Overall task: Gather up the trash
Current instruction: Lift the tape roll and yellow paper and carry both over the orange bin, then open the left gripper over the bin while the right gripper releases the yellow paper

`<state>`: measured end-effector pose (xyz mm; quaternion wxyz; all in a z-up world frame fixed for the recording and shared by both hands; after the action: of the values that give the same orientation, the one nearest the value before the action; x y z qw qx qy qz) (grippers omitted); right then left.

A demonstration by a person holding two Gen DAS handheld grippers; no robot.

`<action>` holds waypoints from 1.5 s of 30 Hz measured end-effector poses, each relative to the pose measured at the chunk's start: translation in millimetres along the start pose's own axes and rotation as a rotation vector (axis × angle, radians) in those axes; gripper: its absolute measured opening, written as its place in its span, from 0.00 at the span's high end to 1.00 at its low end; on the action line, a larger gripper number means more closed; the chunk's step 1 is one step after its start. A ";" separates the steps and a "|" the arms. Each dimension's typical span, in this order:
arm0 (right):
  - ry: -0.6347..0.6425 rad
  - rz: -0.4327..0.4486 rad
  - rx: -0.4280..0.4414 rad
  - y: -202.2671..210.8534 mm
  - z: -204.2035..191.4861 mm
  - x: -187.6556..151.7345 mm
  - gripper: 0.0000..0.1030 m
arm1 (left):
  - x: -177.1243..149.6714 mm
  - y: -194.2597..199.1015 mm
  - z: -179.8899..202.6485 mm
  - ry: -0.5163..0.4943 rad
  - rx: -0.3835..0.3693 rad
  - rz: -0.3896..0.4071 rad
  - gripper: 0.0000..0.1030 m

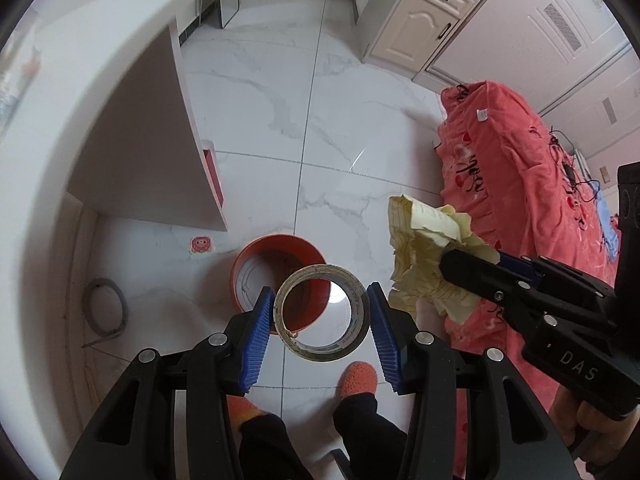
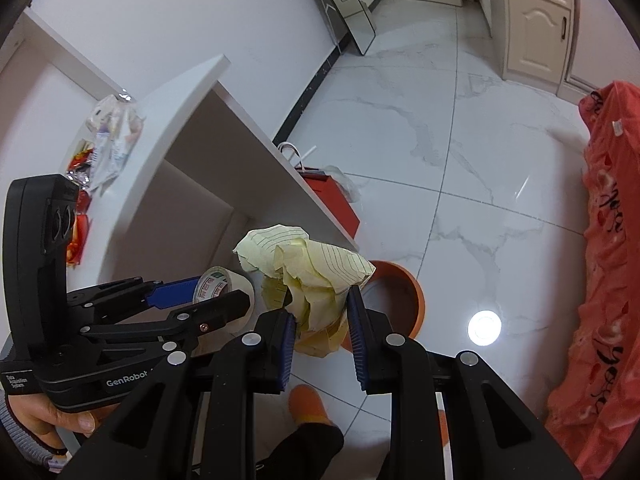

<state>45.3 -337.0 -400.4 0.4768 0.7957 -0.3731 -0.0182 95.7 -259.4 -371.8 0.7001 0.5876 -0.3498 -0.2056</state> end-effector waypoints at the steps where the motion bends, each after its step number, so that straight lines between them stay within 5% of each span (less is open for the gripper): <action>1: -0.007 -0.002 -0.003 -6.5 2.8 -0.4 0.76 | -0.3 -6.2 -0.5 0.001 -0.006 -0.006 0.53; 25: -0.151 -0.067 -0.039 -133.0 100.0 -17.1 0.76 | -7.6 -145.6 -2.0 -0.010 -0.052 -0.107 0.52; 28: -0.149 -0.073 -0.042 -137.1 102.3 -20.5 0.76 | -9.0 -152.2 -2.5 -0.015 -0.047 -0.117 0.51; 30: -0.147 -0.078 -0.046 -139.0 104.2 -21.3 0.76 | -10.5 -155.5 -2.4 -0.021 -0.050 -0.131 0.42; 41: -0.154 -0.100 -0.034 -151.9 107.7 -23.2 0.75 | -13.4 -158.9 -8.5 -0.027 -0.023 -0.120 0.42; 45: -0.159 -0.121 -0.030 -162.5 105.5 -24.2 0.65 | -19.7 -160.6 -16.1 -0.017 -0.006 -0.136 0.42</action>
<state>80.9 -357.4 -591.3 0.4555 0.8056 -0.3608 -0.1154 114.1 -270.8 -533.0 0.6831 0.6063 -0.3143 -0.2588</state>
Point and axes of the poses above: each gripper's, at about its wrist camera, not at the fingertips, and y roughly against the way its jaws point, z to its right, x to its top, the point moved 9 cm from there along -y, roughly the way its jaws point, and after that the axes turned 11 degrees about x, right-handed, at the moved point
